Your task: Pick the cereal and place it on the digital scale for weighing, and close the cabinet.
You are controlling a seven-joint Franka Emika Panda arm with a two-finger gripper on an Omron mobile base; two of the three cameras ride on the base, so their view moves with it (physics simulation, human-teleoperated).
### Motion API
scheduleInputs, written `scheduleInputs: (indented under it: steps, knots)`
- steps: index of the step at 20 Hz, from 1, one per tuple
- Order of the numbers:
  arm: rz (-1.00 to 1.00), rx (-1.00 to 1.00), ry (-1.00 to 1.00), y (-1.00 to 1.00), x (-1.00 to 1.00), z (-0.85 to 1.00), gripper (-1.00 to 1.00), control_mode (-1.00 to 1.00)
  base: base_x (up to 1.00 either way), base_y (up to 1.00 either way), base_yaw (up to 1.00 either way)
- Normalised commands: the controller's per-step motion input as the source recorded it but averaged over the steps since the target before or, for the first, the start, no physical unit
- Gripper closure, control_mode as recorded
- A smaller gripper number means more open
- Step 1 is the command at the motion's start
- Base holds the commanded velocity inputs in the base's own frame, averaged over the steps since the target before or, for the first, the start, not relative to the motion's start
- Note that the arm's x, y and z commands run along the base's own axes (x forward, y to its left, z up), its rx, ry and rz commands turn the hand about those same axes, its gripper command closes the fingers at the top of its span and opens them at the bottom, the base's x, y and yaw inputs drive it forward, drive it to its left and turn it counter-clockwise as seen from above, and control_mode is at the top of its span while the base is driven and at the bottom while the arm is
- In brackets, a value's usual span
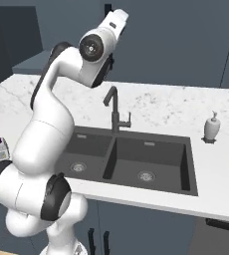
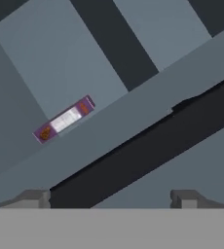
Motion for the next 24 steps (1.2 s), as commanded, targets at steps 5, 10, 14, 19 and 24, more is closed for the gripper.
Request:
scheduleInputs:
  steps: [5,10,14,19,24]
  knots:
    - [-0.10,0.00,0.00,-0.13,0.73,-0.03,-1.00,-1.00,0.00,0.00,0.00]
    - [-0.09,0.00,0.01,-0.07,0.76,-0.23,-1.00,-1.00,0.00,0.00,0.00]
    - [-0.01,0.05,-0.04,0.00,-0.39,-0.19,-1.00,-1.00,0.00,0.00,0.00]
    - [-0.01,0.08,-0.07,-0.05,-0.86,-0.26,-1.00,-1.00,0.00,0.00,0.00]
    - [-0.05,0.09,-0.14,-0.19,-0.90,-0.01,-1.00,-1.00,0.00,0.00,0.00]
